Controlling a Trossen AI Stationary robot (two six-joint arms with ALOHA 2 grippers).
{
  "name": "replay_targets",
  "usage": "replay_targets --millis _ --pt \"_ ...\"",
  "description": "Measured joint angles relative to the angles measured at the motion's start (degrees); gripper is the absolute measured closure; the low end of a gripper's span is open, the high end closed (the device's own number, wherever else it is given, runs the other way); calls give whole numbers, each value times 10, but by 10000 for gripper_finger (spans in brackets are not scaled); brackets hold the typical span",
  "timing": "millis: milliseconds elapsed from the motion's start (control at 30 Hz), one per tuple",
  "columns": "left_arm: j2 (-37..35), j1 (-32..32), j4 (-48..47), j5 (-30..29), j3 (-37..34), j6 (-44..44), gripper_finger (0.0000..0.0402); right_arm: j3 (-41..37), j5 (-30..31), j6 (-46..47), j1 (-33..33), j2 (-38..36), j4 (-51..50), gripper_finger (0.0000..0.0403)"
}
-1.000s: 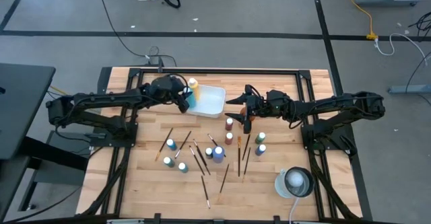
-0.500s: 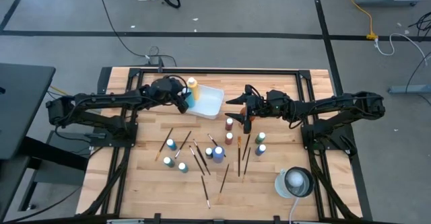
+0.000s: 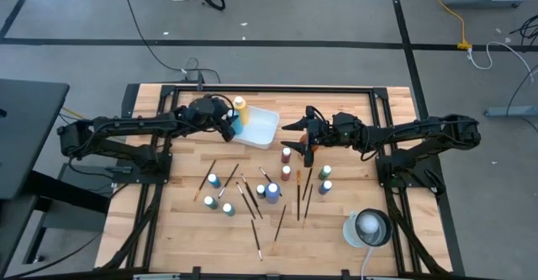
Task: Pick & Place Paint Supplies
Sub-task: Put the large light blue paint bottle into the bin
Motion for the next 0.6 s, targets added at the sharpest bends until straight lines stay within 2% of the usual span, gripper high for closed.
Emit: replay_targets --millis 400,500,600 --pt "0 0 2 -2 0 0 203 0 -6 1 0 0 0 170" --pt "-4 0 8 -9 0 5 198 0 -42 18 0 0 0 170" --pt "-22 -1 11 -20 0 20 199 0 -109 30 0 0 1 170"
